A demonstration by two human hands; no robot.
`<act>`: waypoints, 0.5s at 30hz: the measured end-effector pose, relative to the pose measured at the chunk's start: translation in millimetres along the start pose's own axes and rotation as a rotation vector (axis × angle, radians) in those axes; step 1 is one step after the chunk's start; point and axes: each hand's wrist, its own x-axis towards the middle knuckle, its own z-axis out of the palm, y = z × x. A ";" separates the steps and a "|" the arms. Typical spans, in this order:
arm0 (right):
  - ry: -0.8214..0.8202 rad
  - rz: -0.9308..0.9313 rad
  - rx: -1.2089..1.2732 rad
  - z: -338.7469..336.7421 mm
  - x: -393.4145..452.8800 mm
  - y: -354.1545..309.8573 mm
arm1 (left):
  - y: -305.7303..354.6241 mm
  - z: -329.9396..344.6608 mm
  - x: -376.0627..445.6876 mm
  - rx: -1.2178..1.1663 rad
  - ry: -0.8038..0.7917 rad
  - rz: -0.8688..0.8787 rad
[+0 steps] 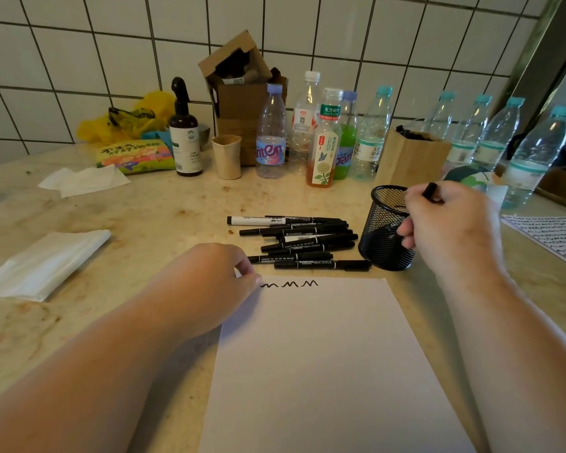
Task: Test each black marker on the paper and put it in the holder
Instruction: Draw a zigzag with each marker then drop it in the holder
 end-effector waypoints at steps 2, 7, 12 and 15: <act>0.017 -0.014 0.033 0.1 -1.0 -1.1 | 0.1 0.0 0.1 0.008 -0.010 -0.002; -0.113 -0.380 0.052 5.2 -24.6 -3.7 | 0.0 -0.1 1.0 0.029 -0.023 -0.004; -0.562 -0.408 -0.366 31.2 -37.8 4.3 | 2.3 -3.3 1.0 0.054 0.005 0.008; -0.620 -0.389 -0.504 35.5 -36.1 12.0 | 3.6 -3.5 0.2 0.067 0.014 0.032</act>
